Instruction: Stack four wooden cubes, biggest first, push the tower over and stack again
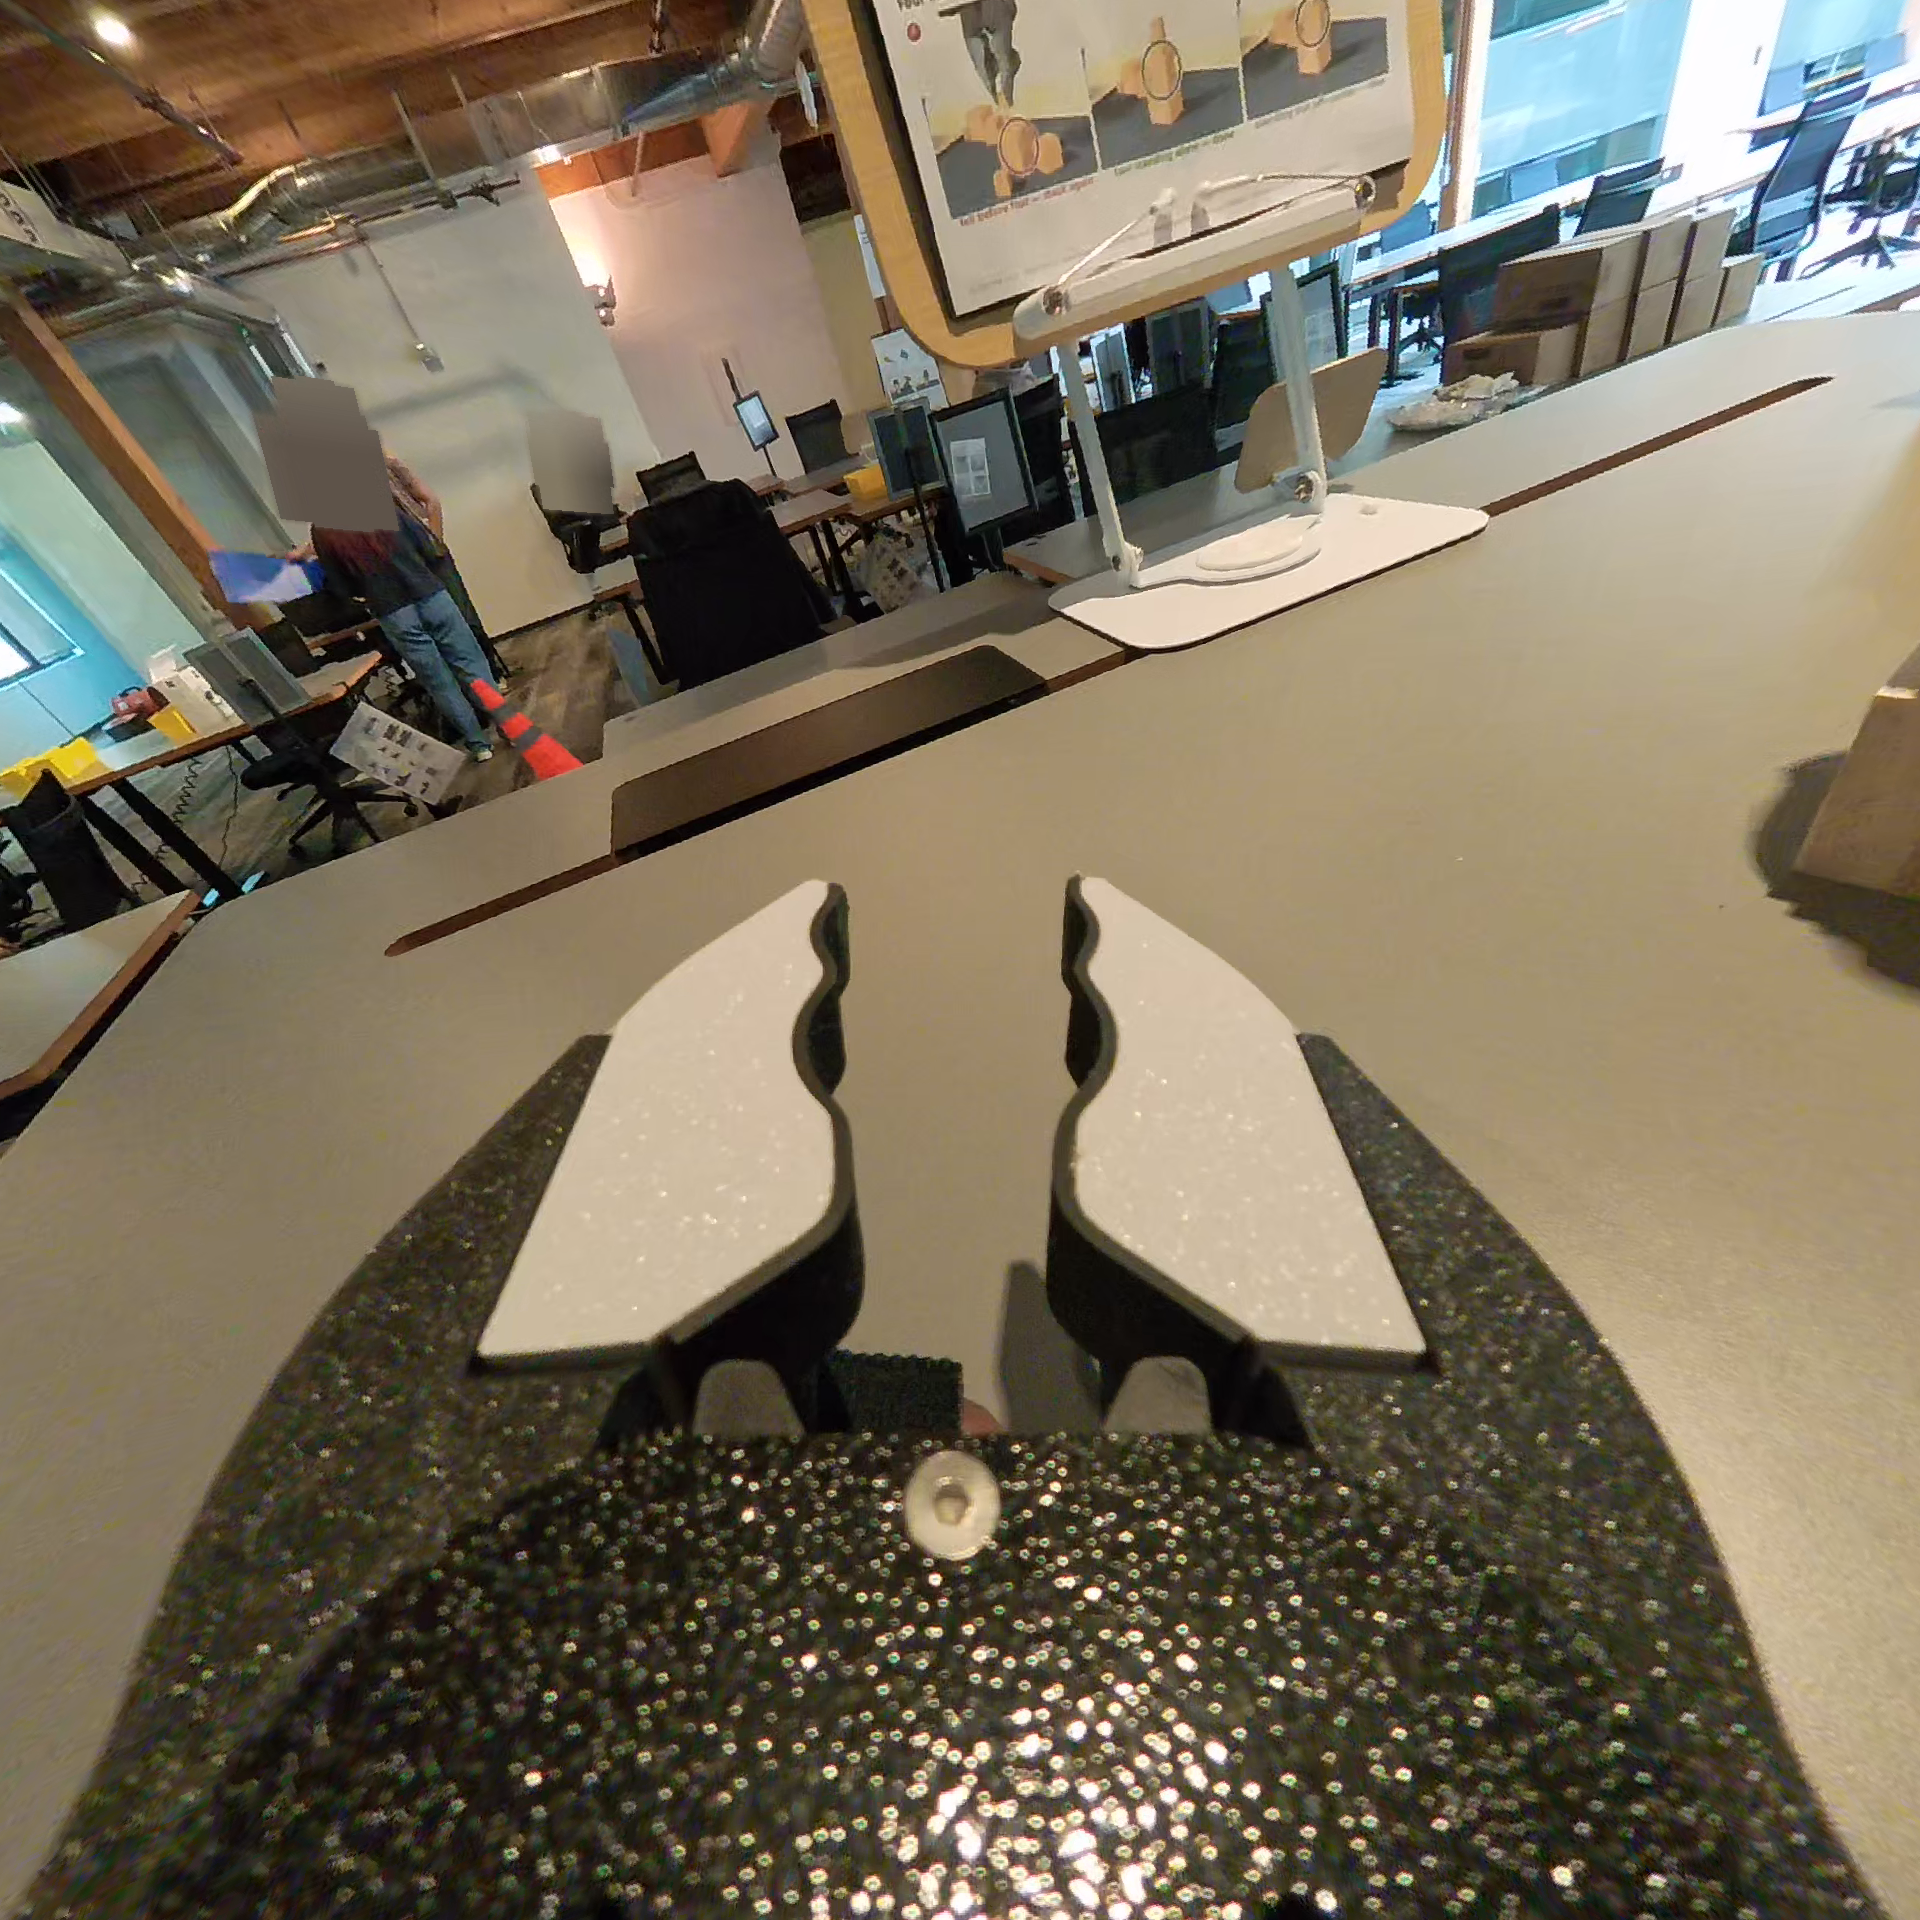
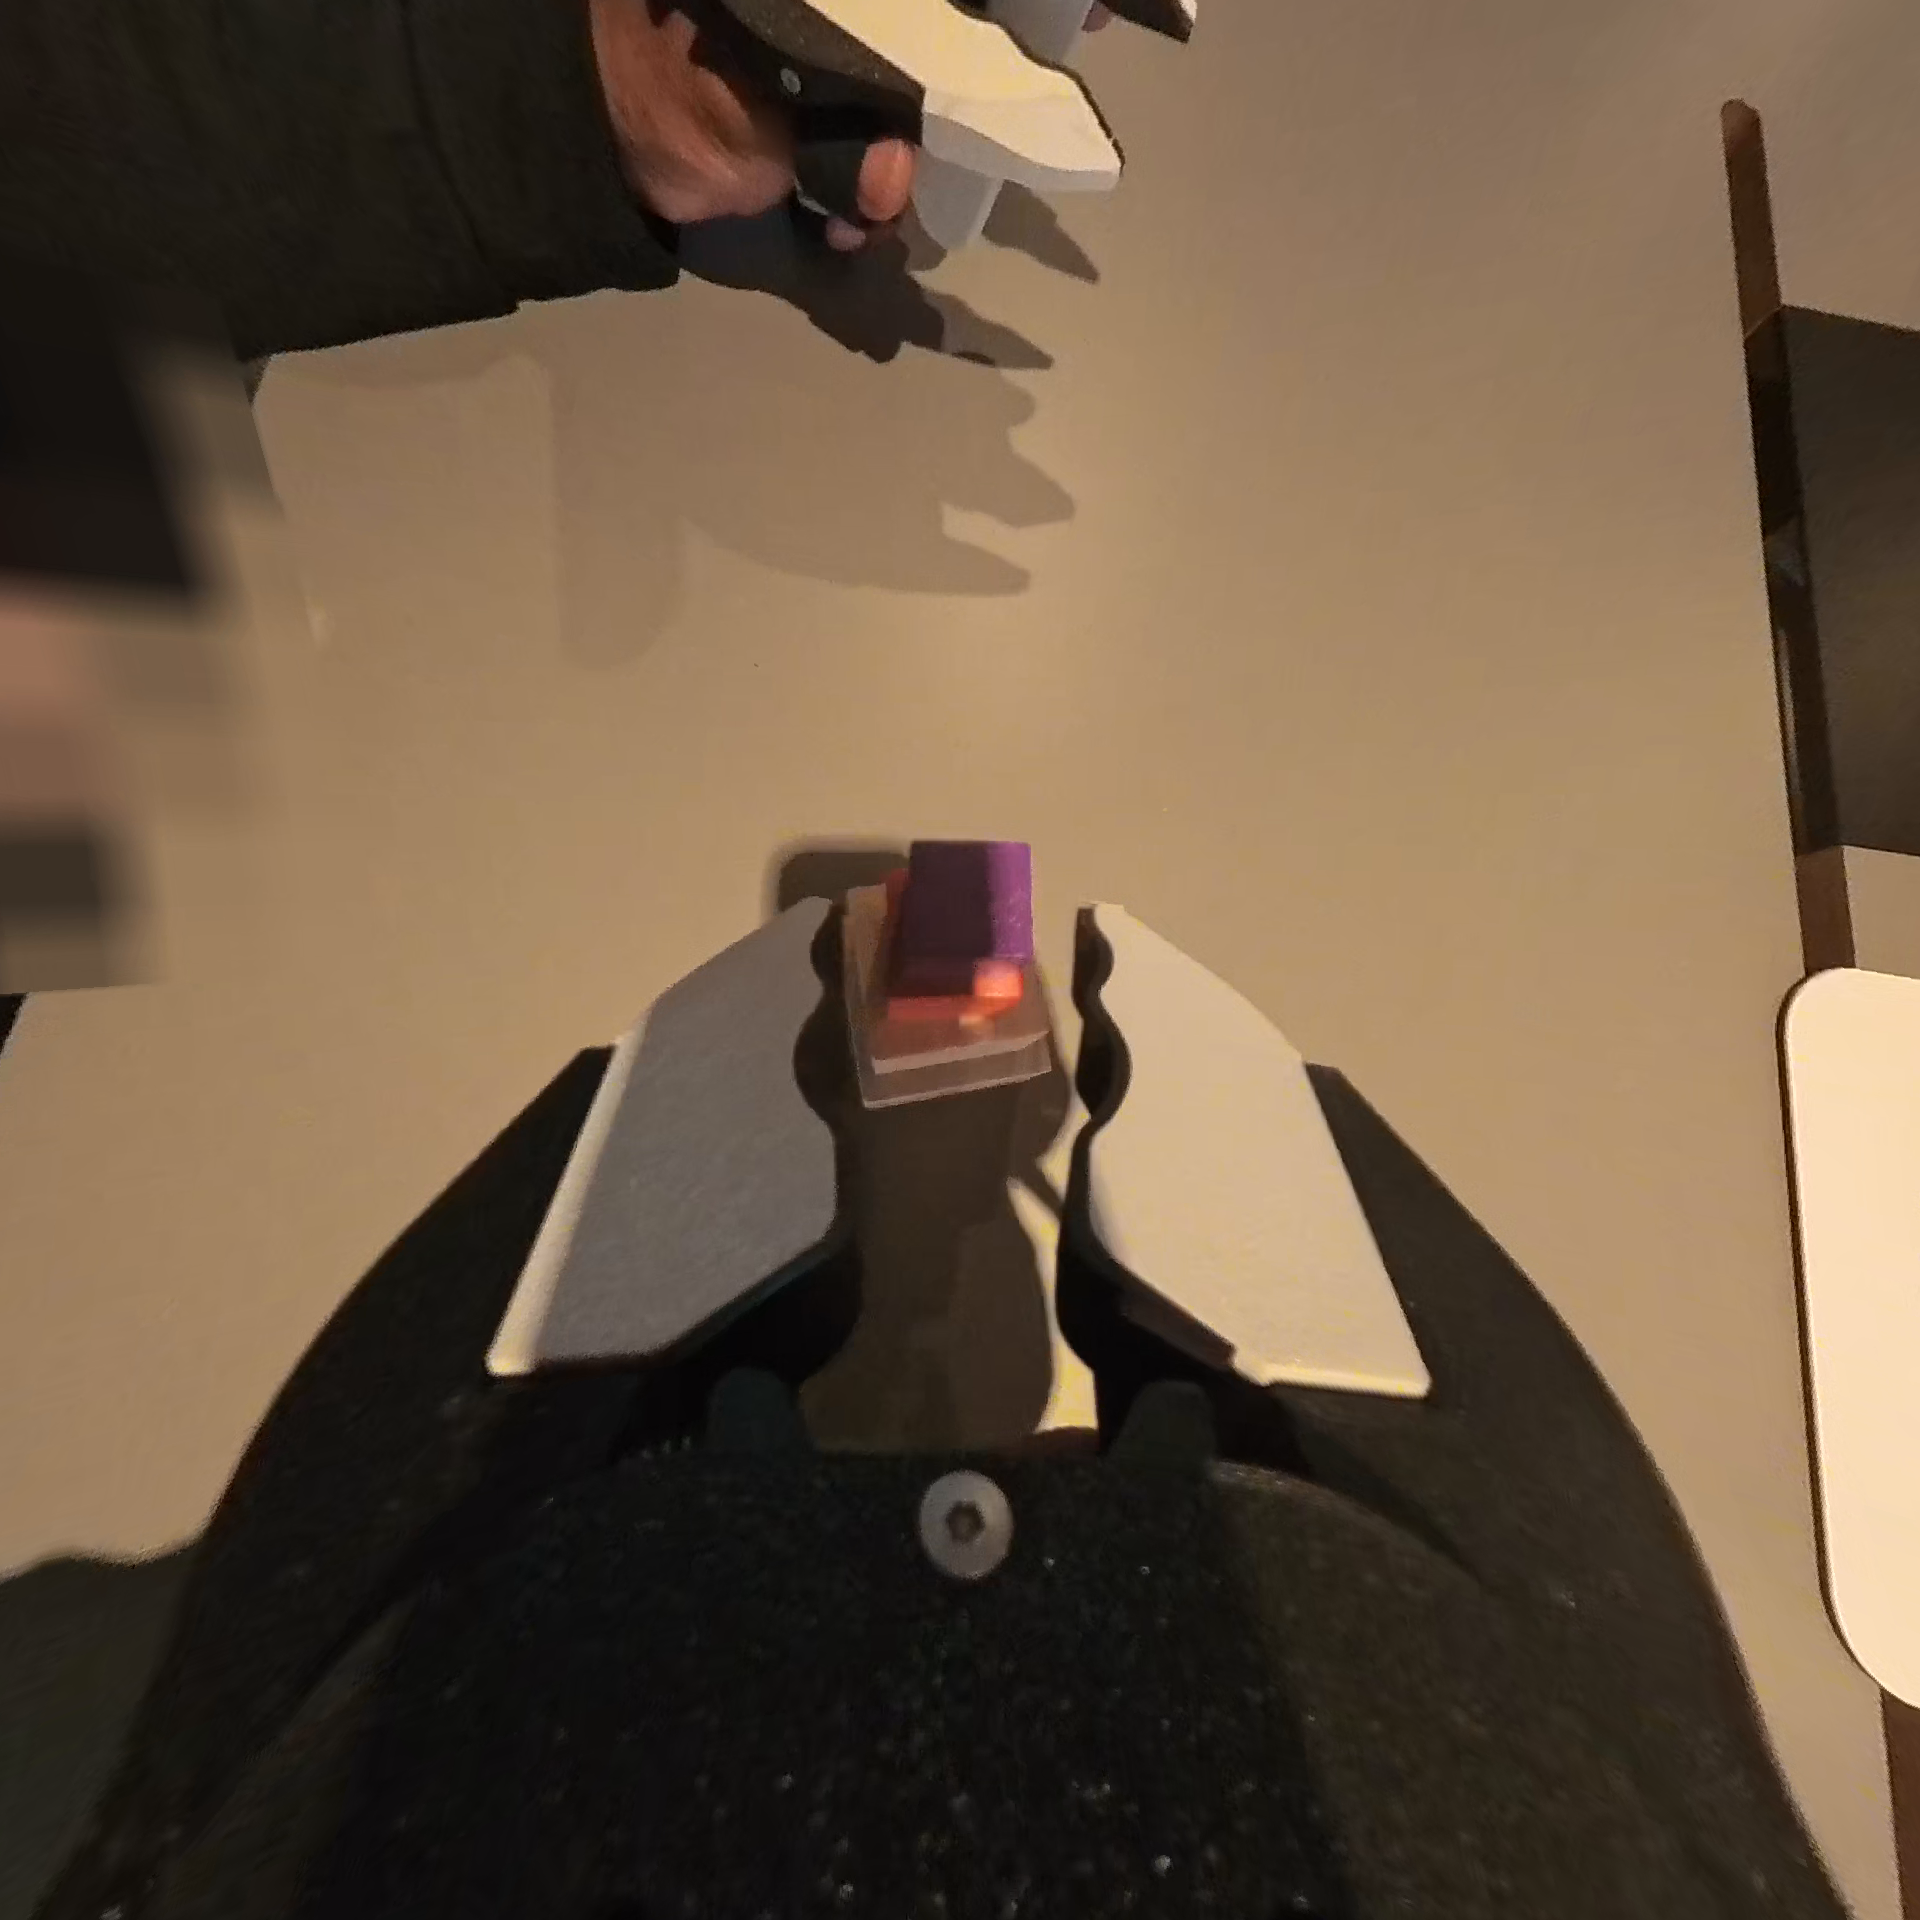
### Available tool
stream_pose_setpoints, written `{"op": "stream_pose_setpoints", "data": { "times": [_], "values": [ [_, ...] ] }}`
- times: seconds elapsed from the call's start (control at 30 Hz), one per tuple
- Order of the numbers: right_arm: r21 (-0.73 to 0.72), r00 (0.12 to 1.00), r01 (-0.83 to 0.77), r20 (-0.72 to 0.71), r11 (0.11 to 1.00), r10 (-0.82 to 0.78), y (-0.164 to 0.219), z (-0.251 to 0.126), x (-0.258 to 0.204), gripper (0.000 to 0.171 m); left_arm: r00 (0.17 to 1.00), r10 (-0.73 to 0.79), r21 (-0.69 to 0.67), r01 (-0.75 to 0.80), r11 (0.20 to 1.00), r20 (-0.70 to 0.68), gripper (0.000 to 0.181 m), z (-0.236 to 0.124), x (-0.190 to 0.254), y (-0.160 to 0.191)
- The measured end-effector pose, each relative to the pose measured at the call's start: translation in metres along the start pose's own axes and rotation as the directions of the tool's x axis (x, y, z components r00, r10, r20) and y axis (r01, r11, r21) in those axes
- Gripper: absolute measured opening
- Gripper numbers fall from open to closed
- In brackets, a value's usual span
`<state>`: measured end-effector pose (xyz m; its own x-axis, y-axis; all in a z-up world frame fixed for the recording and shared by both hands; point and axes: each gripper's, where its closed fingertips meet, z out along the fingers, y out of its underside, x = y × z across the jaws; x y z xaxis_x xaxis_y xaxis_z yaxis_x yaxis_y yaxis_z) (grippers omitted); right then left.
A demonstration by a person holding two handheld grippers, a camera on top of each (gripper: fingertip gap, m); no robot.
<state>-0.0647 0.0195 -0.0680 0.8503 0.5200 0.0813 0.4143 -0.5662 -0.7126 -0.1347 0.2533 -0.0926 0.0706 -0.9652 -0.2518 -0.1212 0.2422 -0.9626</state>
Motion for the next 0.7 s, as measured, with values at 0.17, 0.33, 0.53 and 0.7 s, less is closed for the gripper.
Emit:
{"op": "stream_pose_setpoints", "data": {
  "times": [0.17,0.33,0.53,0.7],
  "values": [
    [0.143,0.979,-0.027,-0.198,0.989,0.056,-0.018,-0.021,-0.001,0.041,1.000,0.005,-0.003,-0.005,1.000,0.001,0.039,-0.001,0.000,0.001],
    [0.473,0.823,0.101,-0.534,0.875,0.194,-0.056,-0.034,-0.036,0.000,1.000,0.004,-0.017,-0.004,1.000,0.009,0.039,-0.001,-0.001,0.002],
    [0.305,0.577,0.062,-0.788,0.950,0.216,-0.030,0.037,-0.043,0.000,0.999,0.034,-0.047,-0.033,0.998,0.011,0.038,0.002,0.001,0.006],
    [0.144,0.485,0.083,-0.870,0.986,0.086,-0.038,0.063,-0.032,0.000,0.998,0.066,-0.037,-0.066,0.997,0.016,0.037,0.001,0.004,0.005]
  ]
}}
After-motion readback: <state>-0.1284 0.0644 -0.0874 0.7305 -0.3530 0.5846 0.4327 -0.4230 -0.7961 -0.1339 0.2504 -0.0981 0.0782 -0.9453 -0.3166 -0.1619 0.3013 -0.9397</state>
